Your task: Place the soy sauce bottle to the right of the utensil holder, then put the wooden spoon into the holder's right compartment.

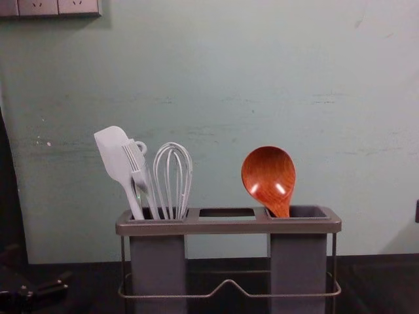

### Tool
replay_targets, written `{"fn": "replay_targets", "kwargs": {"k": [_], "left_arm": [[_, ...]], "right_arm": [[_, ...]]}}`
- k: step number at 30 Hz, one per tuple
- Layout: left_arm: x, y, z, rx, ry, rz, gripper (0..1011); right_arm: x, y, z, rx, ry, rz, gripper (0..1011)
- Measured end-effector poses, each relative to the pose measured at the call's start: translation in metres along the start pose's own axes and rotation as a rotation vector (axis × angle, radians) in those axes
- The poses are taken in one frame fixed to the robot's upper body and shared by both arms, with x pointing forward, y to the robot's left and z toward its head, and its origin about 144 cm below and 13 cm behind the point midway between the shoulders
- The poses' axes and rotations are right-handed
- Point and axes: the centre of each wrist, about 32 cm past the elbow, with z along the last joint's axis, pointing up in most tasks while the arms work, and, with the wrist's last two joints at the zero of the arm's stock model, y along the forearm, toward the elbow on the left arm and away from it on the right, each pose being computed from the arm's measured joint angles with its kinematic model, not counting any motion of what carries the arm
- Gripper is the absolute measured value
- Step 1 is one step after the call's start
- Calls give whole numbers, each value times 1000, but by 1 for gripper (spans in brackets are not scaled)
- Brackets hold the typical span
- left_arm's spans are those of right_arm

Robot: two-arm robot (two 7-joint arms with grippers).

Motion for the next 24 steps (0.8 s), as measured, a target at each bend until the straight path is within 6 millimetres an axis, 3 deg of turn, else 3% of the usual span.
{"fn": "replay_targets", "kwargs": {"k": [12, 24], "left_arm": [[0, 0, 0, 0, 0, 0, 1000], [0, 0, 0, 0, 0, 0, 1000]], "right_arm": [[31, 47, -2, -20, -8, -11, 380], [39, 81, -9, -28, 21, -26, 380]]}}
